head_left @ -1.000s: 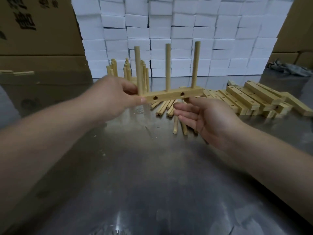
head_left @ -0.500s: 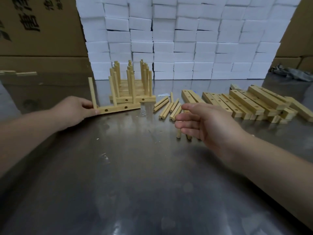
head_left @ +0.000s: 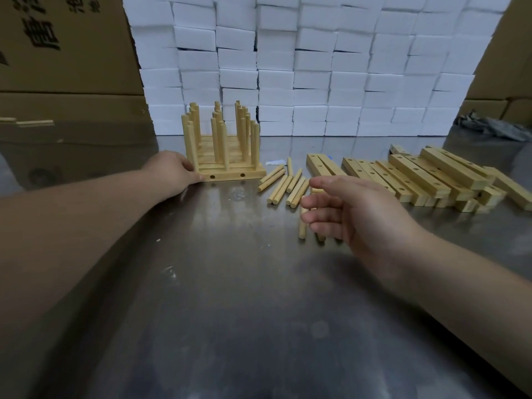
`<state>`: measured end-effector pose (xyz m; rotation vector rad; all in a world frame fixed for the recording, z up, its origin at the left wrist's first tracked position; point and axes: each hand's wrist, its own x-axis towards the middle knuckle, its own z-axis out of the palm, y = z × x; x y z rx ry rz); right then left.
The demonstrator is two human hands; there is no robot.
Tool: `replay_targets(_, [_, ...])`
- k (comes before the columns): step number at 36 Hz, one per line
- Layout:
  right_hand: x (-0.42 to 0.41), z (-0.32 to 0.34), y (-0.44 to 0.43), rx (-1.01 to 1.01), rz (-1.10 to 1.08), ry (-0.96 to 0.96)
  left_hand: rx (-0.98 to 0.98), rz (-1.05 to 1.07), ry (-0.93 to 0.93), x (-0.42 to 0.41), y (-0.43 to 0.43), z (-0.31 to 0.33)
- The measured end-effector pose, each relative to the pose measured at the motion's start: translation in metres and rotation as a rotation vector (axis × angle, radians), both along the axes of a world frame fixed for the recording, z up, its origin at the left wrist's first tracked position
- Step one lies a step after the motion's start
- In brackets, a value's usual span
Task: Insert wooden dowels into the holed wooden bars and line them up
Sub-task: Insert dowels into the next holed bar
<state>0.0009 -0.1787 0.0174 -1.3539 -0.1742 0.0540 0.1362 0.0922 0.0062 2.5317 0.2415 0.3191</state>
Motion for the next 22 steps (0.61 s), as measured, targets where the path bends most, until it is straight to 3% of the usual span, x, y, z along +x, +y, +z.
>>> replay_targets(8, [0.0, 0.0, 0.001, -0.024, -0.012, -0.007, 0.092, 0.081, -0.044, 0.004, -0.011, -0.001])
replay_targets(12, [-0.001, 0.002, 0.001, -0.035, -0.042, -0.002, 0.121, 0.125, -0.152, -0.011, -0.024, 0.0])
replay_targets(16, [-0.001, 0.004, 0.001, -0.062, -0.125, -0.015, 0.131, -0.109, -0.123, -0.029, -0.058, -0.004])
replay_targets(19, [0.003, 0.007, -0.004, -0.227, -0.283, -0.105, 0.145, -0.247, -0.066, -0.035, -0.086, -0.008])
replay_targets(22, [0.011, 0.01, -0.02, -0.601, -0.498, -0.261, 0.123, -0.293, -0.036, -0.037, -0.106, -0.008])
